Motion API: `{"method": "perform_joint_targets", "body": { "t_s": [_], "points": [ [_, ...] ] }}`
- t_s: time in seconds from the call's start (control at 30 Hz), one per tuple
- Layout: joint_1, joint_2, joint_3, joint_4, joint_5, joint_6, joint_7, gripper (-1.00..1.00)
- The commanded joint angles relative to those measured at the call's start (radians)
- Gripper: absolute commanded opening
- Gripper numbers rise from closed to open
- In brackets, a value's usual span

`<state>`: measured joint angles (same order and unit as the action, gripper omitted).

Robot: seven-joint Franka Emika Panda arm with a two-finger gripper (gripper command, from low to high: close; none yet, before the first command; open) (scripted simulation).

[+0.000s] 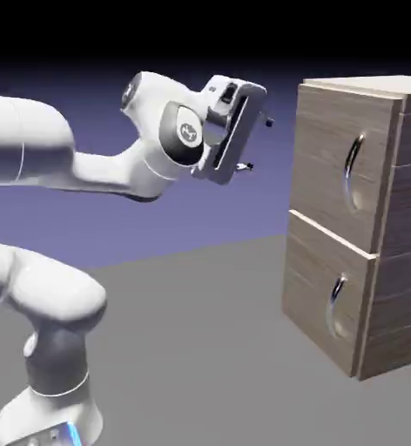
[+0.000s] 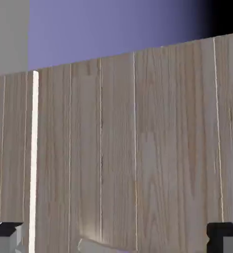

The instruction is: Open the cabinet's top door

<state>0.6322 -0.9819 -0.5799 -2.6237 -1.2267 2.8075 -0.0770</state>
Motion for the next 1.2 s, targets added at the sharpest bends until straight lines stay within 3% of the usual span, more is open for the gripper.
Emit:
{"method": "perform_joint_targets", "body": {
  "t_s": [0.0,1.03,1.17],
  "points": [
    [0.022,-0.015,-0.021,0.007,-0.044,-0.008,-0.029,1.00],
    [0.704,-0.467,-0.658,0.211,-1.392,-0.260,-0.928,1.00],
    [0.781,-0.463,-0.684,0.285,-1.418,-0.261,-0.937,1.00]
  ]
}}
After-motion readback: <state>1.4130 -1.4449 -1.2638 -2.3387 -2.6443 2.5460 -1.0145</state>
